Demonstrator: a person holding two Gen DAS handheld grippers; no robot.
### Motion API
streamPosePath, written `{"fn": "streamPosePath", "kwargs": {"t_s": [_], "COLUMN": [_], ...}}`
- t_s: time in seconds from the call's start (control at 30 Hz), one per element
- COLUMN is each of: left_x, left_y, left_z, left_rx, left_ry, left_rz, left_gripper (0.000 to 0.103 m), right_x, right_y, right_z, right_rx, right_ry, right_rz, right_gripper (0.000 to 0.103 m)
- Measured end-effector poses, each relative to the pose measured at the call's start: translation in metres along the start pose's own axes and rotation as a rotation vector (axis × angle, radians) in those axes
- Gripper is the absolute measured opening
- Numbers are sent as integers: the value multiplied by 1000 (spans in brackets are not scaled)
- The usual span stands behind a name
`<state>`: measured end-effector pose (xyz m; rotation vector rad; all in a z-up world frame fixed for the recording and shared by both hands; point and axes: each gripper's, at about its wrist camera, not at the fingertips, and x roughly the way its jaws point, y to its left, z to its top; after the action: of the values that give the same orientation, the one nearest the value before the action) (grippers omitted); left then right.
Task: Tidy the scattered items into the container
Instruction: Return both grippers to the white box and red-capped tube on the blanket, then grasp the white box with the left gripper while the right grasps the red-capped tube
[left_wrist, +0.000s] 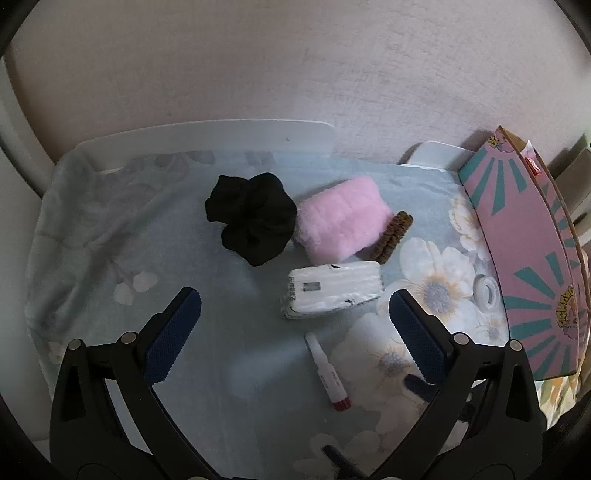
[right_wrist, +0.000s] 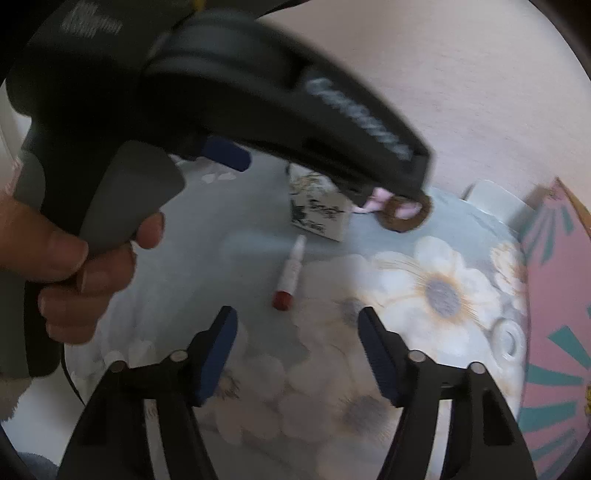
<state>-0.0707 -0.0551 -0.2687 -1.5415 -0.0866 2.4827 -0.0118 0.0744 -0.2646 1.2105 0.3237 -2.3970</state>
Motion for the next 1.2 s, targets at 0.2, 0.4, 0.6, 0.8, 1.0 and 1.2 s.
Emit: {"fn": "streamPosePath", "kwargs": {"t_s": [0.2,0.4,0.6,0.8,1.0,1.2], "left_x": [8,12,14,11,5,-3], "left_y": [-2,1,1,6,14,20], "left_z": [0,0,-2,-4,-3,0], "left_rx": [12,-2,-25,-41,-72,-89], "left_ry": [7,15,22,11,-17,-28], "left_rz": [4,-13,-43,-38,-39,-41], "left_gripper": [101,90,63,47,46,46], "right_x": [11,21,21,19,16,12], "right_y": [10,13,13,16,19,21], "right_z": [6,8,8,8,5,4], "right_rx": [-31,-34,-33,-51,-73,-72], "right_ry": [-7,7,-4,-8,-16,-15], "right_rz": [2,9,20,25,-5,-3], "right_gripper": [53,39,31,18,13,12]}}
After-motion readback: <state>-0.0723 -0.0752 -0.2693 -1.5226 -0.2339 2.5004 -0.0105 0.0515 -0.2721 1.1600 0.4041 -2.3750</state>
